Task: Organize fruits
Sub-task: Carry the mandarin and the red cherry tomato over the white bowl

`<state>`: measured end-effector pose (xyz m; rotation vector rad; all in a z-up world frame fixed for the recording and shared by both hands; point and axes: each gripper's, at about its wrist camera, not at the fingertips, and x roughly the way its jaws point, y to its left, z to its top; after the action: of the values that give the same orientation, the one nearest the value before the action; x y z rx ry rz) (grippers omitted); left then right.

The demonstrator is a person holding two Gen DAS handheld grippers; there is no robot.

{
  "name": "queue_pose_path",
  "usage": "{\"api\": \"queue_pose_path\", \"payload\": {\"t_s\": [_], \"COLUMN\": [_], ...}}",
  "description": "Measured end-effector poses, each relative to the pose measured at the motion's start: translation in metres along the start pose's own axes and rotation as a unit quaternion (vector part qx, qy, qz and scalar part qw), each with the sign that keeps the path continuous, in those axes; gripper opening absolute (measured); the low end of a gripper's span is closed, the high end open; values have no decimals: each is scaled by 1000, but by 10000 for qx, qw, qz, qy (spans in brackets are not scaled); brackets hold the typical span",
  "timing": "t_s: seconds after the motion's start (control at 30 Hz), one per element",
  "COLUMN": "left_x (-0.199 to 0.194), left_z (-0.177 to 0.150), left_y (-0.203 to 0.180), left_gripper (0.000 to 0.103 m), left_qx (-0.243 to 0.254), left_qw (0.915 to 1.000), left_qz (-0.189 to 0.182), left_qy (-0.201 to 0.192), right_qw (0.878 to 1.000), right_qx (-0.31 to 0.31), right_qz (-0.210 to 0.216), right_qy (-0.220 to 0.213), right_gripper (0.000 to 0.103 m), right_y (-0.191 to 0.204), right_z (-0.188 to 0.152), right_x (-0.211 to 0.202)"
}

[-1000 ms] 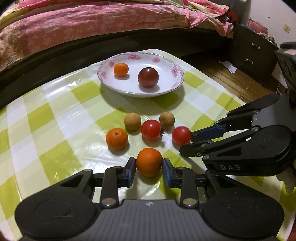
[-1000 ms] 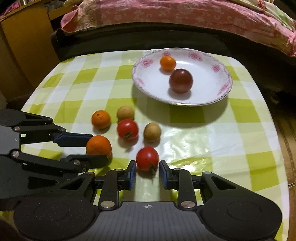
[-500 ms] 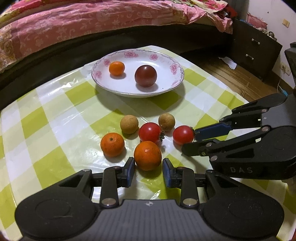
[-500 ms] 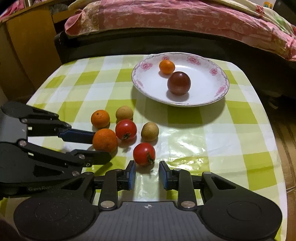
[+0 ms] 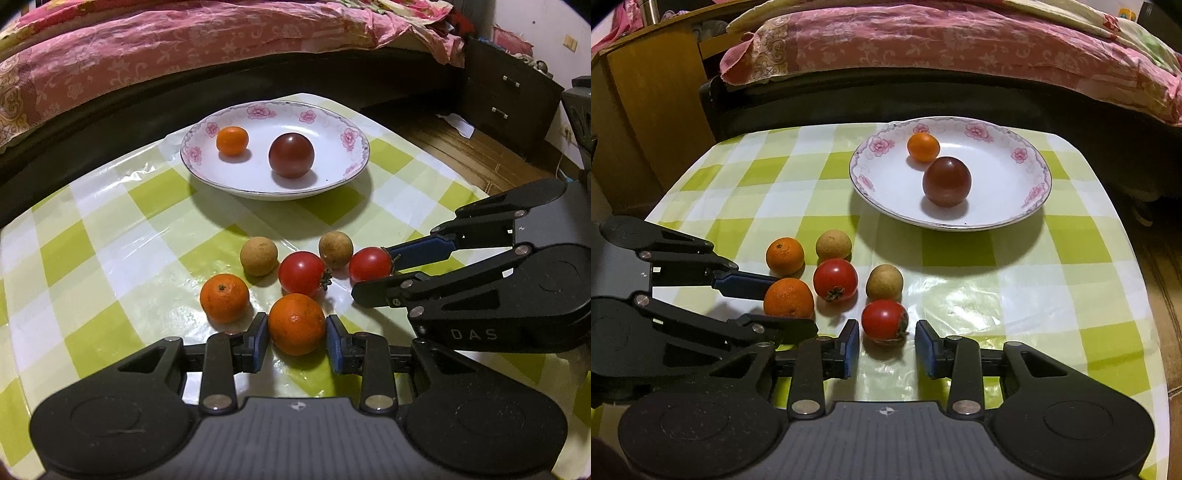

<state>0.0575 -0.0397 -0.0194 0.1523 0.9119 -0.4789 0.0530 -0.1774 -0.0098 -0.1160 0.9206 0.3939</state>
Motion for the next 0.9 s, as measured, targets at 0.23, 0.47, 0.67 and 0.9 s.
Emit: {"api": "queue_pose_path", "payload": {"t_s": [0.23,0.47,0.67,0.9], "left_x": [-1,-1,-3,-7], "left_z": [0,1,2,4], "left_y": [-4,-3,-4,-3], "left_gripper": [40,39,39,39], "left_qx": [10,-3,23,-8], "left_qw": [9999,9999,9999,9999], "left_qz": [110,136,154,152], "left_qy": [29,61,38,-37], "right_qw": [9999,9998,9997,9997], "right_qx": [-116,-123,-170,-164], "right_qz": [-113,-150,-175,-174], "right_qy": [19,44,50,57], "right_gripper": [28,23,22,22], "right_y": [3,3,4,4], "right_z": [0,1,0,0], "right_x": [1,0,0,-1]}}
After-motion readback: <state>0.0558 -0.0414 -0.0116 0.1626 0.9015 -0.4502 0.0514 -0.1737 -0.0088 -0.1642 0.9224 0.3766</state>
